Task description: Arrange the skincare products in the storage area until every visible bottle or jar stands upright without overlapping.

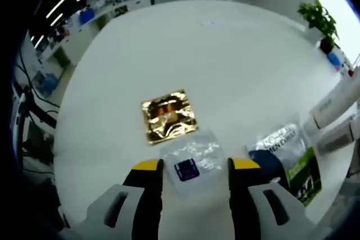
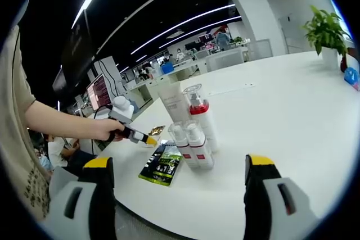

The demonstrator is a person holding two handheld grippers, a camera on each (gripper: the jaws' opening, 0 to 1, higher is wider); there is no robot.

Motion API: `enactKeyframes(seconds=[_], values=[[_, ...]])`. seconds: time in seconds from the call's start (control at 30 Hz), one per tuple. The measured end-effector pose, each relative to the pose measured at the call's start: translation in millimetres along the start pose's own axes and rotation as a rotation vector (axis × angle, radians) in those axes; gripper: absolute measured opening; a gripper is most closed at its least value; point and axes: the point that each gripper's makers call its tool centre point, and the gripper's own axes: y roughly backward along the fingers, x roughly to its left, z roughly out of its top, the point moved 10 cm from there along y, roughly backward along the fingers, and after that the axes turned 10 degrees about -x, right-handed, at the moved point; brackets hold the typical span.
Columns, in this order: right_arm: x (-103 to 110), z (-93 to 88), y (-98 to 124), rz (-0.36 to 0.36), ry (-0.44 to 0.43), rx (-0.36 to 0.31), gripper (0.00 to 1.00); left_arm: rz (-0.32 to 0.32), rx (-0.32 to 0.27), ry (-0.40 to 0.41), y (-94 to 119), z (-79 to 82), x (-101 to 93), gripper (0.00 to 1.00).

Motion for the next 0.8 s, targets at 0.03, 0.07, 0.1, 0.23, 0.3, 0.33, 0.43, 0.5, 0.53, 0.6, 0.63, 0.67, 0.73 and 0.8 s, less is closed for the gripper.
enactKeyframes(seconds=[0.03,0.07,0.1,0.23,0.3,0.33,0.43,0.5,0.53,0.6,0.63,0.67,0.73,0.8], values=[[0.2,0.0,-0.1,0.000,-0.001,0.001,0.97,0.004,-0.003,0.004,0.0,-0.1,0.8,0.41],[0.2,0.0,0.0,0.000,0.000,0.001,0.97,0.005,-0.006,0.005,-0.1,-0.2,1.6,0.38],[-0.5,-0.2,0.1,0.000,0.000,0.000,0.97,0.003,-0.010,0.010,0.0,-0.7,2.7,0.38],[-0.4,-0.6,0.0,0.000,-0.003,0.002,0.97,0.000,-0.018,0.002,0.5,-1.7,2.3,0.38],[0.2,-0.6,-0.1,0.003,-0.002,0.003,0.97,0.005,-0.020,0.010,1.0,-2.2,2.3,0.38],[0.5,-0.8,-0.1,0.005,-0.001,0.005,0.97,0.010,-0.025,0.017,1.7,-2.4,2.5,0.38],[1.3,-0.7,-0.2,0.007,0.003,0.005,0.97,0.014,-0.036,0.025,5.5,-2.8,1.6,0.38],[1.6,-0.6,-0.2,0.009,0.001,0.005,0.97,0.016,-0.043,0.029,9.2,-2.9,0.6,0.38],[1.9,-0.5,-0.3,0.010,0.002,0.004,0.97,0.016,-0.049,0.033,11.7,-2.9,0.5,0.38],[2.7,-0.4,-0.3,0.011,0.004,0.005,0.96,0.016,-0.054,0.044,15.2,-3.3,0.6,0.38],[2.9,-0.4,-0.3,0.012,0.005,0.006,0.96,0.017,-0.059,0.057,17.9,-3.8,0.9,0.38],[3.4,-0.3,-0.4,0.012,0.007,0.006,0.96,0.018,-0.063,0.065,20.1,-4.5,1.6,0.38],[3.9,-0.4,-0.4,0.013,0.010,0.008,0.96,0.020,-0.065,0.086,24.5,-5.8,1.8,0.38],[4.3,-0.4,-0.4,0.015,0.011,0.008,0.96,0.021,-0.092,0.147,32.8,-6.5,-0.6,0.38]])
